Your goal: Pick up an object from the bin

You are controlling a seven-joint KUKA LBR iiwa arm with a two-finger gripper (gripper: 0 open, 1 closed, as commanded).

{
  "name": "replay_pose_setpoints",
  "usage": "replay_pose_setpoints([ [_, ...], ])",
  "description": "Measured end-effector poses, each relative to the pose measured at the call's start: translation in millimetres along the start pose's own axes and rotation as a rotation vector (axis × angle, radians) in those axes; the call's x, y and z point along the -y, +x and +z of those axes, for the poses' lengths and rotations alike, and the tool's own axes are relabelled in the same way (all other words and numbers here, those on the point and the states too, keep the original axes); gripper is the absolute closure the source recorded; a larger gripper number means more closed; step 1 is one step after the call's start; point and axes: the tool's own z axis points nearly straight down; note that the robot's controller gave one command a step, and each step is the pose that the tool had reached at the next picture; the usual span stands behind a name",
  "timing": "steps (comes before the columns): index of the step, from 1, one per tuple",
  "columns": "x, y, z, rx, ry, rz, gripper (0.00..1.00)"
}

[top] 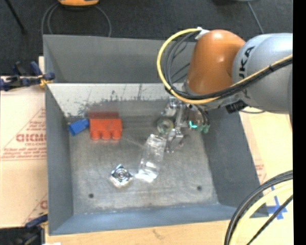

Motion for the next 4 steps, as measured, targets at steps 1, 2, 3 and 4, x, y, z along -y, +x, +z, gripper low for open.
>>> replay_pose_setpoints([
  [1, -4.2, -21.0, 100.7, 0.016, 0.006, -0.769, 0.00],
  [2, -3.8, -24.1, 97.5, 0.016, 0.005, -0.763, 0.00],
  [3, -3.6, -26.8, 95.0, 0.017, 0.003, -0.756, 0.00],
  [4, -14.3, -25.4, 99.9, 0.017, 0.013, -1.050, 0.00],
])
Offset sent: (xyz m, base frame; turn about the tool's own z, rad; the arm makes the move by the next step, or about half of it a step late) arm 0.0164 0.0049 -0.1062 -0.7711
